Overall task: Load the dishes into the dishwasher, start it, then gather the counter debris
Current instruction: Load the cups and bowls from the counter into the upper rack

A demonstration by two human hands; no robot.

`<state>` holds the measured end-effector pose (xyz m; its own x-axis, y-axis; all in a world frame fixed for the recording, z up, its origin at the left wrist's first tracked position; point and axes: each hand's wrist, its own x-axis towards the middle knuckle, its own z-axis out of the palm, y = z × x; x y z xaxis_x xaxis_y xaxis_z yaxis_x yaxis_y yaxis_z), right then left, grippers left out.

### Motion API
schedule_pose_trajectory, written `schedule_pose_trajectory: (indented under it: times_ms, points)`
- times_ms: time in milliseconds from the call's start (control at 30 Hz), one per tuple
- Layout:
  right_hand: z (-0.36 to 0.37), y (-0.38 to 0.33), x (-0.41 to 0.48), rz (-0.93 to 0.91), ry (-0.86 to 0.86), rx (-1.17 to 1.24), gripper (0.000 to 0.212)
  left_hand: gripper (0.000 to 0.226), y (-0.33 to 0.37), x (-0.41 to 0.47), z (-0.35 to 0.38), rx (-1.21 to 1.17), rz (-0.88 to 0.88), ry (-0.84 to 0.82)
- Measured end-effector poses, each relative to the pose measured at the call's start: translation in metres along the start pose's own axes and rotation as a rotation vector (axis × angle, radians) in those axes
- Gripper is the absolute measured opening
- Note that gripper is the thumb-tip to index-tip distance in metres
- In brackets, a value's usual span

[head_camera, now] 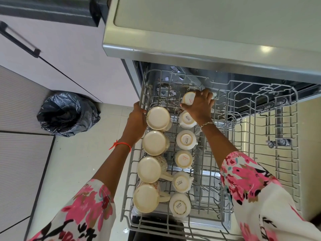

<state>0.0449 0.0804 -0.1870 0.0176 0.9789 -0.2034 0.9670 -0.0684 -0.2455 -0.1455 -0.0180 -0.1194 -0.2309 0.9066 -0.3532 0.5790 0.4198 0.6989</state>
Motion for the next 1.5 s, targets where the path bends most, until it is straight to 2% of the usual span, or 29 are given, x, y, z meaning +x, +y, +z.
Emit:
schedule_pose_trajectory:
  times_ms: [300,567,633,700,733,833,900,967,1033,1100,1133,1200,1267,1367,1500]
  points:
    - [0.003,0.006,0.007,-0.001,-0.094,0.049,0.091,0.037,-0.001,-0.001,0.001,0.009,0.009,-0.001]
    - [-0.006,-0.002,-0.024,-0.074,0.017,0.075,0.084,0.038,-0.005,-0.001,-0.005,0.036,0.002,-0.086]
    - [-0.014,-0.005,-0.039,-0.125,-0.011,0.08,0.079,0.053,-0.01,-0.005,-0.013,0.061,-0.009,-0.129]
    - [-0.023,-0.011,-0.059,-0.2,-0.05,0.066,0.072,0.082,-0.017,-0.019,-0.026,0.091,-0.026,-0.139]
    - [-0.029,-0.016,-0.07,-0.233,-0.061,0.057,0.069,0.085,-0.018,-0.032,-0.034,0.105,-0.036,-0.137]
    - [-0.043,-0.033,-0.103,-0.299,-0.118,0.017,0.057,0.058,-0.023,-0.072,-0.058,0.162,-0.009,-0.098]
    - [-0.055,-0.051,-0.128,-0.369,-0.139,-0.006,0.05,0.056,-0.027,-0.104,-0.077,0.175,0.023,-0.073]
    - [-0.061,-0.071,-0.152,-0.477,-0.087,-0.025,0.04,0.063,-0.034,-0.131,-0.095,0.196,0.043,-0.056]
    - [-0.07,-0.097,-0.177,-0.555,-0.106,-0.074,0.042,0.08,-0.048,-0.153,-0.115,0.22,0.062,-0.018]
    - [-0.075,-0.126,-0.2,-0.633,-0.117,-0.121,0.045,0.086,-0.06,-0.174,-0.138,0.24,0.043,0.002]
    - [-0.076,-0.139,-0.21,-0.667,-0.113,-0.145,0.043,0.083,-0.064,-0.183,-0.147,0.251,0.037,-0.002]
    - [-0.073,-0.173,-0.23,-0.754,-0.091,-0.171,0.03,0.063,-0.078,-0.201,-0.174,0.254,0.011,0.013]
    - [-0.067,-0.211,-0.244,-0.808,-0.08,-0.182,0.031,0.048,-0.103,-0.21,-0.201,0.281,0.03,0.044]
    - [-0.05,-0.267,-0.256,-0.855,-0.078,-0.204,0.025,0.044,-0.144,-0.216,-0.247,0.32,0.049,0.052]
    - [-0.032,-0.353,-0.267,-0.821,-0.117,-0.217,0.043,0.051,-0.198,-0.212,-0.328,0.315,0.084,0.108]
